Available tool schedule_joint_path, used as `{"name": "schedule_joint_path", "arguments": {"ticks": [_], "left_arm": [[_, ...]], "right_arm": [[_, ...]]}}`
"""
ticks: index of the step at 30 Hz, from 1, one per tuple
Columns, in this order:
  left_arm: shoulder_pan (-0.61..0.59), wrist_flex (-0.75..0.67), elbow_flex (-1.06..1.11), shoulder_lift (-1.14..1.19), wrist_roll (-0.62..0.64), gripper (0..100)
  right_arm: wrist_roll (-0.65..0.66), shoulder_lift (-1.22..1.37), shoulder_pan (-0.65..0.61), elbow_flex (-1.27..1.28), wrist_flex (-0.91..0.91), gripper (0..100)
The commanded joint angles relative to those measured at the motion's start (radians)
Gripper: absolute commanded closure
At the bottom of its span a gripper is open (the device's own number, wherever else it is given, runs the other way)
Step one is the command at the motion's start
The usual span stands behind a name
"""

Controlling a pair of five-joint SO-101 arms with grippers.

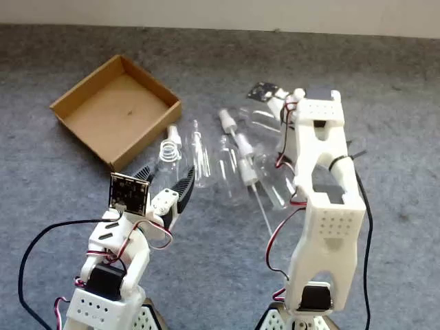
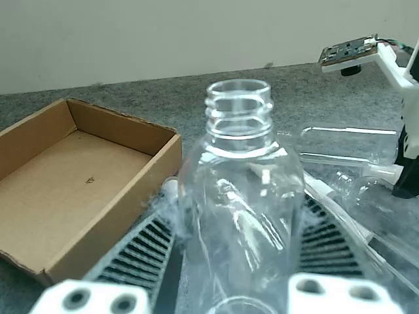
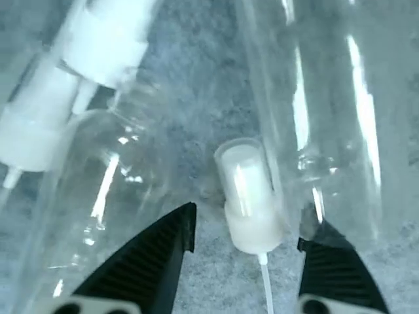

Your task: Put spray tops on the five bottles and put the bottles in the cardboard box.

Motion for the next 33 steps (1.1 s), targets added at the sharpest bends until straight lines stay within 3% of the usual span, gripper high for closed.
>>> {"name": "schedule_joint_path", "arguments": {"ticks": [1, 6, 16, 25, 33], "left_arm": [[0.013, 0.021, 0.022, -0.015, -0.009, 93], [0.013, 0.021, 0.022, -0.015, -0.009, 93], [0.015, 0.017, 0.022, -0.015, -0.005, 93], [0.081, 0.023, 0.022, -0.015, -0.009, 93], [0.11, 0.025, 0.022, -0.015, -0.009, 93]], "right_arm": [[0.011, -0.001, -0.013, -0.064, 0.016, 75.7], [0.011, 0.001, -0.01, -0.064, 0.016, 76.9], [0.005, -0.002, 0.019, -0.065, 0.027, 95.7], [0.002, -0.002, 0.09, -0.374, 0.302, 96.8], [-0.321, -0.002, 0.14, -0.714, 0.378, 96.8]]}}
